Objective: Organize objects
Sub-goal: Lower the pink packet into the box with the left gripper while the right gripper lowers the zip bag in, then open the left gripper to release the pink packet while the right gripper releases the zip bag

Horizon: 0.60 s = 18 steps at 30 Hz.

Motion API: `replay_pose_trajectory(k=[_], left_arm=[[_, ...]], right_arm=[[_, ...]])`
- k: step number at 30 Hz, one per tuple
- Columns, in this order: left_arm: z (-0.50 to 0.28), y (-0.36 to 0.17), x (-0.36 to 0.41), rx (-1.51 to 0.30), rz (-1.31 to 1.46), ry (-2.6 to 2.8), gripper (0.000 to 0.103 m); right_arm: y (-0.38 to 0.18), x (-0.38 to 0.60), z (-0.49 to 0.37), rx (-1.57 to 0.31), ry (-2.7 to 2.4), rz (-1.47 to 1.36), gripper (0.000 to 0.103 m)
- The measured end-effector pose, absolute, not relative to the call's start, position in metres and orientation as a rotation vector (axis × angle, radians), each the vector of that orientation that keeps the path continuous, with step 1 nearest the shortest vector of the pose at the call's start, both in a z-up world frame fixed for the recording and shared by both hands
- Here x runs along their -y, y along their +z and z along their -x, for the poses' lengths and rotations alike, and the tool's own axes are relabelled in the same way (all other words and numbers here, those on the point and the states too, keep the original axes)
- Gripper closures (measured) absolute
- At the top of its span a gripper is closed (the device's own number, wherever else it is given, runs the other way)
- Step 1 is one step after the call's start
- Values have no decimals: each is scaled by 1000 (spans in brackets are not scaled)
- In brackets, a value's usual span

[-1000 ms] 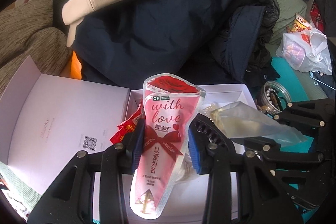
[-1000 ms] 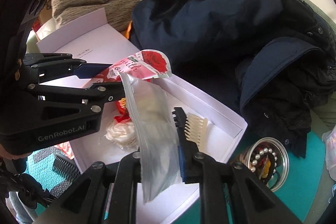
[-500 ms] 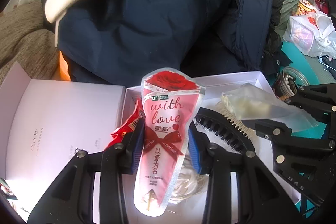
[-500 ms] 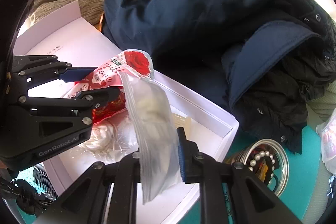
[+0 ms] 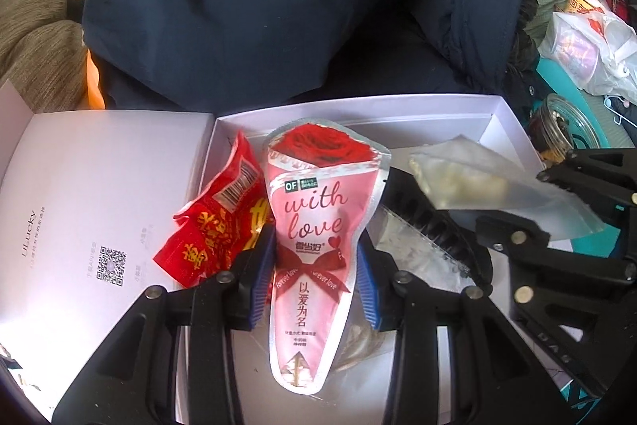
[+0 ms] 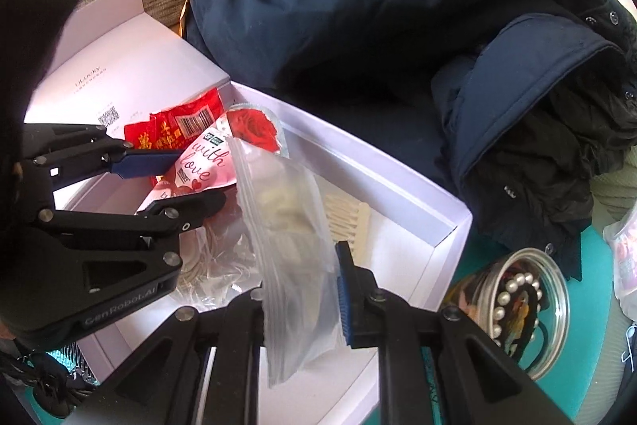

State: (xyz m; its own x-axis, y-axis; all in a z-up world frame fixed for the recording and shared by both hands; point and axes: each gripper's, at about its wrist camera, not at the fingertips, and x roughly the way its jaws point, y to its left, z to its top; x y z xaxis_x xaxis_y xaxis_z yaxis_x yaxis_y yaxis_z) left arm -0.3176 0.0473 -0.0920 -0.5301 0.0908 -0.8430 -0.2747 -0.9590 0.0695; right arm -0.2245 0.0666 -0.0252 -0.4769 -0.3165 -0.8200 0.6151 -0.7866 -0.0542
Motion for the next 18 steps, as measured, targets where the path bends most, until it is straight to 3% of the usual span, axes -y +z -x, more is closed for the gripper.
replay_pose_trajectory(k=[8,18], left_arm=[[309,-107,-51,-262,1438,2522,67],[298,-97,-45,-232,1412,2562,65]], right_arm=[[-32,-63,224,-488,-2262,-1181,87],[-25,-66,221,-481,-2275,-1189,74]])
